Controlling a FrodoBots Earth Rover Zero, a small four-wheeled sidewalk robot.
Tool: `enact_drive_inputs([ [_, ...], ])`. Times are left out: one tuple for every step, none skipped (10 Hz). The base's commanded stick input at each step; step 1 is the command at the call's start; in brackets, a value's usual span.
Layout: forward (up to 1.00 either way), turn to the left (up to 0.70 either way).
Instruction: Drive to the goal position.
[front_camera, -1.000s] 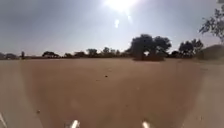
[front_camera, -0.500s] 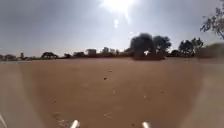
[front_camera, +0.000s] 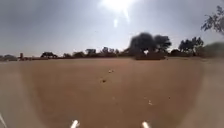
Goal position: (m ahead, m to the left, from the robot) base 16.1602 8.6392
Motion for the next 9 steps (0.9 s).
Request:
enact_drive_inputs([
  [0.7, 0.0],
  [0.7, 0.0],
  [0.7, 0.0],
  [0.7, 0.0],
  [0.7, 0.0],
  [0.7, 0.0],
  [0.7, 0.0],
  [0.7, 0.0],
  [0.7, 0.35],
])
